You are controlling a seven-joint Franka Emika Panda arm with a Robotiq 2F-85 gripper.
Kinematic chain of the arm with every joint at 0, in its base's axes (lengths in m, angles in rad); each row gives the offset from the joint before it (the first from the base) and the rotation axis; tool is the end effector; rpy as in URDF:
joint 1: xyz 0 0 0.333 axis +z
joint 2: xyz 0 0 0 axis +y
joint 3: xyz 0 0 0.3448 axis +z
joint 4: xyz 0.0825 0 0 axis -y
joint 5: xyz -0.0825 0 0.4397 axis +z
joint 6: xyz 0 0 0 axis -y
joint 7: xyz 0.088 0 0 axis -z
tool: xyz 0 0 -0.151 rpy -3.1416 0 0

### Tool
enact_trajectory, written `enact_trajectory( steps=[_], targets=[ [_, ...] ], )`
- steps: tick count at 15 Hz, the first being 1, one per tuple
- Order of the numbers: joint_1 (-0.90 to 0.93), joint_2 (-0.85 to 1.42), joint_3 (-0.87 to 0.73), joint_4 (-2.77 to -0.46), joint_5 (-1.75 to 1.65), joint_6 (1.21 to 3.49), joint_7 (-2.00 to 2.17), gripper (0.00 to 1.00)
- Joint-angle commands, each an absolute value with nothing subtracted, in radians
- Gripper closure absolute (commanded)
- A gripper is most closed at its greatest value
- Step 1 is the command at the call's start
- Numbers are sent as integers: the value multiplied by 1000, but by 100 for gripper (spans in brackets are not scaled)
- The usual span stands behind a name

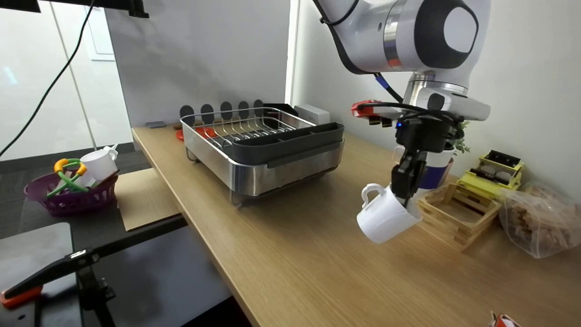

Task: Remove the white cup from the dish rack and put it on the counter top

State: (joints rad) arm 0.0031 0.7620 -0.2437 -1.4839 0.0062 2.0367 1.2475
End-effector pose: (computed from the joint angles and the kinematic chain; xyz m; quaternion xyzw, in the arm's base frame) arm 0.7336 -0.1582 0.1626 0.7452 -0.6549 -0.0418 0.1186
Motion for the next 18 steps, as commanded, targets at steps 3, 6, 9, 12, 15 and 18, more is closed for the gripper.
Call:
enact_trajectory(
  steps=[3, 6, 9, 12, 15, 18],
  targets=[
    [-42, 818, -213, -1414, 34, 2146, 1258, 99],
    [-45, 819, -199, -1441, 32, 2310, 1203, 99],
    [-43, 835, -187, -1448, 21, 2431, 1117, 99],
    [-26, 848, -206, -1430, 17, 2384, 1102, 99],
    [-8, 852, -227, -1427, -2, 2379, 1129, 99],
    [12, 853, -248, -1427, -24, 2378, 1152, 99]
  ],
)
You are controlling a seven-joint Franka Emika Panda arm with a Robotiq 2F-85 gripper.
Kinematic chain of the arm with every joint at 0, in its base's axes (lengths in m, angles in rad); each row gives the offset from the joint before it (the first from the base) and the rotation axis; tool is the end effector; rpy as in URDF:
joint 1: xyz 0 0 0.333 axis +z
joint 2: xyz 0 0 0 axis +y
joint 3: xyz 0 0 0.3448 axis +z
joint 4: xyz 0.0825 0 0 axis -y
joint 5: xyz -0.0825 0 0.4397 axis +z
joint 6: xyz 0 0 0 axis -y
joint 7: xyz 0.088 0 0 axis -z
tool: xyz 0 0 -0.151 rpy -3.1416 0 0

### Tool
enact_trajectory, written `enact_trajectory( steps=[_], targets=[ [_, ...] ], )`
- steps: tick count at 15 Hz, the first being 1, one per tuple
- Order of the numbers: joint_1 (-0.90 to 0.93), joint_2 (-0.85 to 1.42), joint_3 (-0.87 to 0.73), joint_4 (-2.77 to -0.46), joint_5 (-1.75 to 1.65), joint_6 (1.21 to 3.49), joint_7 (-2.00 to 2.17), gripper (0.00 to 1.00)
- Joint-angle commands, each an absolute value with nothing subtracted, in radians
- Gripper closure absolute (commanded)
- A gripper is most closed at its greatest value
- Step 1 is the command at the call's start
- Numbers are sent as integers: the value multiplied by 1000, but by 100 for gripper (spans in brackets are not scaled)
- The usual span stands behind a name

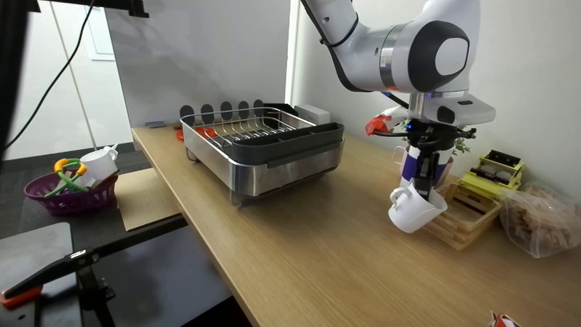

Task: Remove the white cup from the dish rack and put it on the counter top

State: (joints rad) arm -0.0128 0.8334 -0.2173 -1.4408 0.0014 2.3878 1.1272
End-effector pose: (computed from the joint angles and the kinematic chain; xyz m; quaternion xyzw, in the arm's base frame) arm 0.7912 -0.1571 0.1541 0.7985 -0.5934 0.0923 0.0412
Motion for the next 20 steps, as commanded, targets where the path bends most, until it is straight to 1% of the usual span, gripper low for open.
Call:
enact_trajectory(
  steps=[1, 6, 14, 15, 16, 17, 20],
  targets=[
    [19, 852, -258, -1429, -34, 2376, 1164, 99],
    [63, 822, -305, -1493, -100, 2388, 1259, 99],
    [57, 823, -290, -1516, -93, 2392, 1268, 99],
    [59, 820, -290, -1521, -93, 2397, 1269, 72],
    [60, 816, -289, -1528, -93, 2403, 1269, 71],
    [62, 813, -289, -1535, -93, 2408, 1270, 66],
    [67, 805, -287, -1562, -91, 2425, 1271, 44]
  ],
)
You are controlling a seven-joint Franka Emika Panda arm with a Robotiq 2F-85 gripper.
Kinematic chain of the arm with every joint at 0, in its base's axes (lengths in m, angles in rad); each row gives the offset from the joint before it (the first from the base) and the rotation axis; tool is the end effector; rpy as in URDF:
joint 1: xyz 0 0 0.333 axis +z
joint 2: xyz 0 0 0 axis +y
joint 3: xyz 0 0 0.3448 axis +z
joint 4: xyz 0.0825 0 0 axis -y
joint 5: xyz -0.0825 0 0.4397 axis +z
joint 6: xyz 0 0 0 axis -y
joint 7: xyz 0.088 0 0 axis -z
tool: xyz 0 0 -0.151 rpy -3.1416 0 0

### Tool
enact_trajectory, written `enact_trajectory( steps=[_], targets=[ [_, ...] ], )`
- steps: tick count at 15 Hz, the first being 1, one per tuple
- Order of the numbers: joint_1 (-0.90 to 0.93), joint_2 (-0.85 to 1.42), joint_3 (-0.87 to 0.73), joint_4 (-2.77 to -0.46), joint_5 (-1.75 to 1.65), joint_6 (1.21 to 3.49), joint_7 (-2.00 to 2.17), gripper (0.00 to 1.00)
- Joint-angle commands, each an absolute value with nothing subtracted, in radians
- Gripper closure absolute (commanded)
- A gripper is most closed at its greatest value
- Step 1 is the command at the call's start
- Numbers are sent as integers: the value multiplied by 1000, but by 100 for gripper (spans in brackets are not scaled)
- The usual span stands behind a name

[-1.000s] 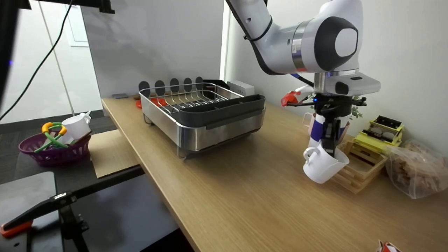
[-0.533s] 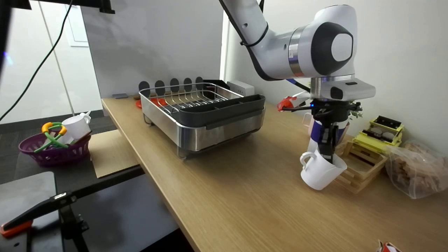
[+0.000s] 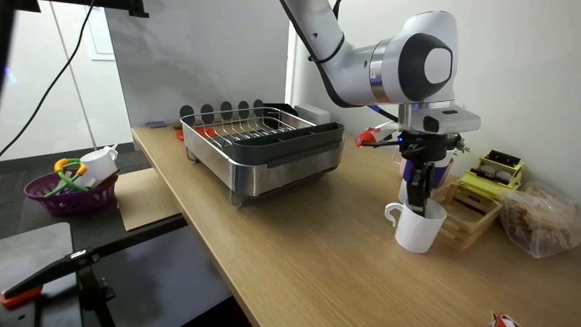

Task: Remove the white cup from the dish rack and put it on the counter top

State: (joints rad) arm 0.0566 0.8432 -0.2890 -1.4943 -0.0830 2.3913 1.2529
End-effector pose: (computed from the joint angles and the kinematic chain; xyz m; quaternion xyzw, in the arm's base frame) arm 0.7728 -0.1555 0.1311 0.7808 -0.6089 0.1009 0.0975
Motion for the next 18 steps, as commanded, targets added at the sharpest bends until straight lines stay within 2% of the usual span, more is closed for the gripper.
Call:
enact_trajectory(
  steps=[1, 6, 13, 18],
  targets=[
    [67, 802, -286, -1572, -89, 2433, 1268, 38],
    [74, 750, -288, -1662, -87, 2503, 1264, 2],
    [69, 540, -286, -1921, -80, 2722, 1216, 0],
    [58, 384, -274, -2052, -72, 2798, 1150, 0]
  ],
)
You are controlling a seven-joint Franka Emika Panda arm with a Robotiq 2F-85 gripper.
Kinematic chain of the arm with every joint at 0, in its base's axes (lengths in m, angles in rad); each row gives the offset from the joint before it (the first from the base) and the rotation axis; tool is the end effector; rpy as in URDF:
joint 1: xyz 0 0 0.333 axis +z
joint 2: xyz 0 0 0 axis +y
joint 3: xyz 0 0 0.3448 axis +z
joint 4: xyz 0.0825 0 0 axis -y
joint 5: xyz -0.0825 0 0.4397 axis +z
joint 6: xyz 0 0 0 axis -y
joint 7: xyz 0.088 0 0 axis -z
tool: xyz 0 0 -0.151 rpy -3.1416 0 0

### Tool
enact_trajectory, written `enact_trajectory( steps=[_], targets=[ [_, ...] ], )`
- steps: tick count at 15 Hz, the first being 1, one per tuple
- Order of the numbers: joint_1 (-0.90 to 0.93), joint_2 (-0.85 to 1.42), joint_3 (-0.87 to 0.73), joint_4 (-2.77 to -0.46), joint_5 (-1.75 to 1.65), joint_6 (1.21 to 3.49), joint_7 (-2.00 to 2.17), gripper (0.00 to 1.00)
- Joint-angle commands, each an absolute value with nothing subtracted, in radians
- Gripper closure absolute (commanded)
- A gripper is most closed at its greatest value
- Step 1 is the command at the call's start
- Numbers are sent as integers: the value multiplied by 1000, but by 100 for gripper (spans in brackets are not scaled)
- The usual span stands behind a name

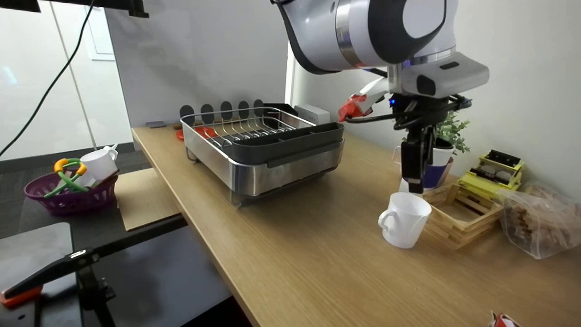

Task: Remove the white cup from the dish rack and put it on the counter top

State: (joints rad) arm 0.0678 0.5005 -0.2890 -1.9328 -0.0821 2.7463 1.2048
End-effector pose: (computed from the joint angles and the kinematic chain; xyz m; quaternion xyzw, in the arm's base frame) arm 0.7036 -0.1484 0.2126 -0.7828 0.5942 -0.1847 0.0007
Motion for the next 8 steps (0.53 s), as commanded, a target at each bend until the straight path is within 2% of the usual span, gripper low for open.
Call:
enact_trajectory(
  steps=[1, 8],
  targets=[
    [57, 352, -273, -2076, -72, 2805, 1138, 0],
    [28, 168, -237, -2182, -47, 2791, 1036, 0]
  ],
)
